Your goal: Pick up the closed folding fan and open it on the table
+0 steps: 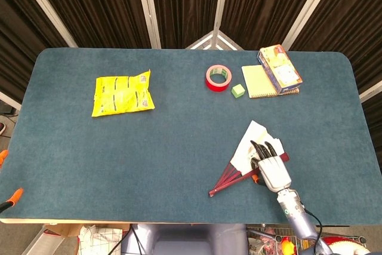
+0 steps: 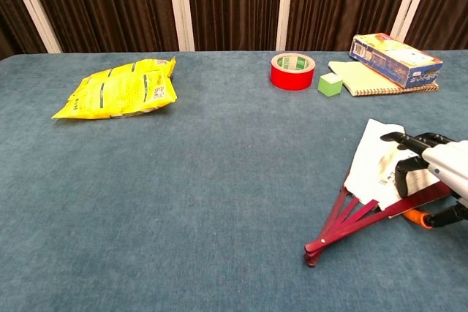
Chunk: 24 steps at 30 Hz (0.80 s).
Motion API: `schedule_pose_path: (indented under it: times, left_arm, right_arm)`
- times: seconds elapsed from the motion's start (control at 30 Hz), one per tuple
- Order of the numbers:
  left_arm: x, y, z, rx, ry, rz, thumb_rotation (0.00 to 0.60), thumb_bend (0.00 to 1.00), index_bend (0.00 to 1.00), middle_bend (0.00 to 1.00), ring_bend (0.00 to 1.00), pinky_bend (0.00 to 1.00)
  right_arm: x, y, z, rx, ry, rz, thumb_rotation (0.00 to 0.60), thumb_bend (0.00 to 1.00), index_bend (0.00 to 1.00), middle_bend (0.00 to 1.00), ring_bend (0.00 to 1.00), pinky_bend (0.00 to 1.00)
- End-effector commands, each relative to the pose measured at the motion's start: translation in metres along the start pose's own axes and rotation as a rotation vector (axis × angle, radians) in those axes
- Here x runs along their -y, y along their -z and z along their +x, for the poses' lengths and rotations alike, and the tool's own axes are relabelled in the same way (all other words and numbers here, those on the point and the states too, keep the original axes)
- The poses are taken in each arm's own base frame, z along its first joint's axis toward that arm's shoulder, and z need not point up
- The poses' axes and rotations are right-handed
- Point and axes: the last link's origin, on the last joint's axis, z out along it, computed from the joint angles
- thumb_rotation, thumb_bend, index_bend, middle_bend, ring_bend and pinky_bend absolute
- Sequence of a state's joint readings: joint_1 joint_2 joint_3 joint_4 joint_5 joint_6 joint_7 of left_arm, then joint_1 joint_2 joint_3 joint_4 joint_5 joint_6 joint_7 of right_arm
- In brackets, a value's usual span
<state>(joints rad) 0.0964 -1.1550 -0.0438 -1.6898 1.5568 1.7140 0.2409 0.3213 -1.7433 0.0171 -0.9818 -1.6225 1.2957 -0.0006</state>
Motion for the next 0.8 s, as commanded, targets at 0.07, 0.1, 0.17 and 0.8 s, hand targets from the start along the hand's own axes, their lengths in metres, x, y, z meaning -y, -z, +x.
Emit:
schedule_pose_path:
  times: [0.07,0.1,0.17,0.8]
  left_arm:
    - [0.0,0.0,0.0,-0.001,0.001,-0.002,0.6,0.22,0.15,0.0,0.0,0.0]
    - [0.0,0.0,0.0,-0.001,0.001,-0.002,0.6,0.22,0.15,0.0,0.0,0.0]
    - [0.0,0.0,0.0,-0.001,0.001,-0.001,0.6,0.22,0.15,0.0,0.0,0.0]
    - [-0.001,0.002,0.0,0.002,0.002,-0.006,0.6,0.22,0.16,0.0,0.0,0.0]
  right_arm:
    - [0.0,-0.003,0.001,-0.008,-0.002,0.004,0.6,0.35,0.54,0.11,0.17,0.12]
    - [0.0,-0.004,0.002,-0.01,-0.001,0.006,0.6,0.35,0.55,0.11,0.17,0.12]
    - [0.0,-0.005,0.005,-0.019,-0.003,0.011,0.6,0.38,0.56,0.12,0.17,0.12]
    - [-0.005,-0.013,0.037,-0.109,-0.012,0.074,0.6,0.47,0.68,0.16,0.2,0.16]
